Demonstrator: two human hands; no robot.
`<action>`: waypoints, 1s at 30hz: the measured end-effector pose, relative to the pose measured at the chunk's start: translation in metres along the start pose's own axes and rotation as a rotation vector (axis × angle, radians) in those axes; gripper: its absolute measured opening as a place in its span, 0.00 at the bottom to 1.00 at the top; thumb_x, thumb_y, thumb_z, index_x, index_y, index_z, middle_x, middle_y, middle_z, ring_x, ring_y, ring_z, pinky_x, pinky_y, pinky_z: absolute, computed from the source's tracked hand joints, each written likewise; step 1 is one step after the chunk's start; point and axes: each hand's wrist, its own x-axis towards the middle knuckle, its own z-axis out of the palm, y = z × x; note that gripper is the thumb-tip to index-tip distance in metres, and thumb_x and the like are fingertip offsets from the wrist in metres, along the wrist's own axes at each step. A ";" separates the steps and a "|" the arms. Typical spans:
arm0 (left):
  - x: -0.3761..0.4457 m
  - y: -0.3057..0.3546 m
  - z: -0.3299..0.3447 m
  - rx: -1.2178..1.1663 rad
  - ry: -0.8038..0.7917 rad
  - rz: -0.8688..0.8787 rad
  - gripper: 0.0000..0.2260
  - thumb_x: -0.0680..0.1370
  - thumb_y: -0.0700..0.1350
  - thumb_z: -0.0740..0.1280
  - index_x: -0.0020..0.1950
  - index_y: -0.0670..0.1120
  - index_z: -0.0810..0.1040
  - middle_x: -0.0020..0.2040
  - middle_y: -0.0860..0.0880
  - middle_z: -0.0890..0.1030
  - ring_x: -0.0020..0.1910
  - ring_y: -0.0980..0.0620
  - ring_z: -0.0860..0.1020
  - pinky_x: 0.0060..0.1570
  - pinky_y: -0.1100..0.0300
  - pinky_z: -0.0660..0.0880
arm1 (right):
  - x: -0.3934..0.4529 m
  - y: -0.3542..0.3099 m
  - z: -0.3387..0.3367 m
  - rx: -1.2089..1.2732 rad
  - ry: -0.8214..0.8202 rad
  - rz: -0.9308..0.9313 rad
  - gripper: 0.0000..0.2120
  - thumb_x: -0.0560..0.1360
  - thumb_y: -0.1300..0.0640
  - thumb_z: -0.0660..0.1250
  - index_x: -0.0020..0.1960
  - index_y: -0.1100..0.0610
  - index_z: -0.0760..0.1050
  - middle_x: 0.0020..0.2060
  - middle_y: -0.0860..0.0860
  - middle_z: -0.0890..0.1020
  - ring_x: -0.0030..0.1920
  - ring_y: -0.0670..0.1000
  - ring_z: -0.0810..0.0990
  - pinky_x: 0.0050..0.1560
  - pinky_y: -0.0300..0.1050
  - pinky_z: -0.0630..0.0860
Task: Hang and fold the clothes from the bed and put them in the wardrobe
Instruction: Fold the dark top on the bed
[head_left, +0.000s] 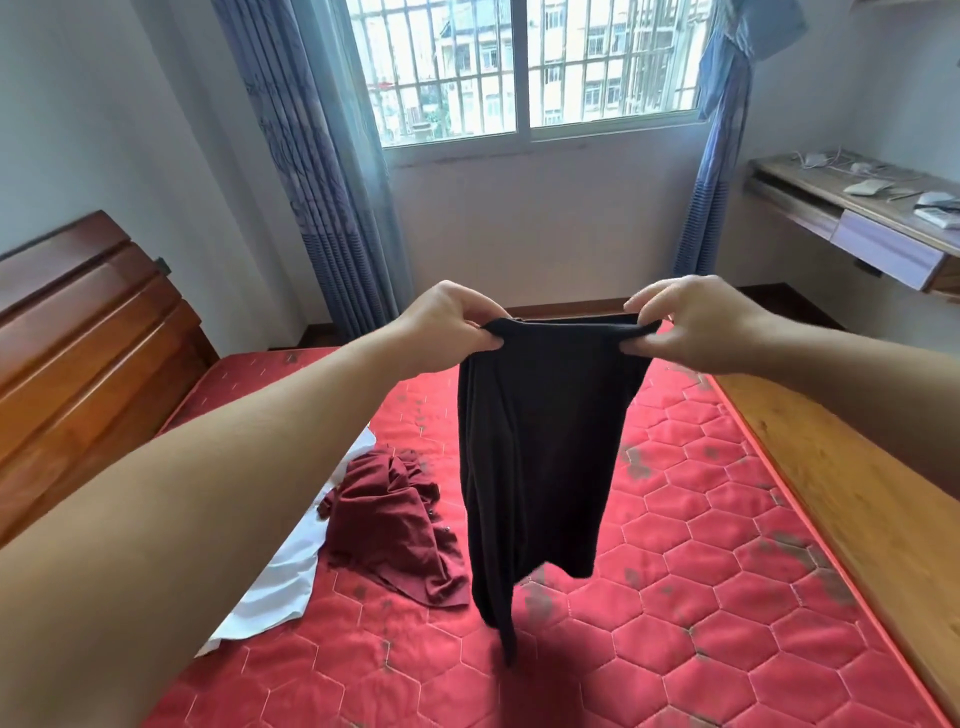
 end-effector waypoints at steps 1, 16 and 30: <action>0.001 -0.002 0.000 -0.013 0.011 0.000 0.13 0.74 0.32 0.69 0.47 0.51 0.84 0.42 0.51 0.84 0.41 0.58 0.79 0.50 0.65 0.76 | 0.003 0.001 -0.001 0.188 -0.061 0.120 0.08 0.69 0.50 0.75 0.40 0.55 0.85 0.46 0.55 0.84 0.47 0.55 0.80 0.52 0.48 0.76; 0.026 -0.040 -0.009 -0.355 -0.032 -0.134 0.12 0.83 0.39 0.59 0.49 0.51 0.81 0.42 0.54 0.84 0.40 0.58 0.81 0.47 0.63 0.78 | 0.043 -0.021 0.007 1.138 -0.154 0.430 0.13 0.80 0.64 0.60 0.61 0.57 0.78 0.42 0.51 0.81 0.35 0.44 0.78 0.35 0.38 0.80; 0.101 -0.107 0.024 0.758 -0.627 -0.188 0.08 0.72 0.45 0.73 0.50 0.45 0.82 0.42 0.48 0.80 0.41 0.47 0.77 0.41 0.57 0.74 | 0.097 0.059 0.069 0.300 -0.729 0.490 0.06 0.76 0.62 0.70 0.46 0.66 0.79 0.30 0.54 0.73 0.25 0.46 0.74 0.32 0.42 0.79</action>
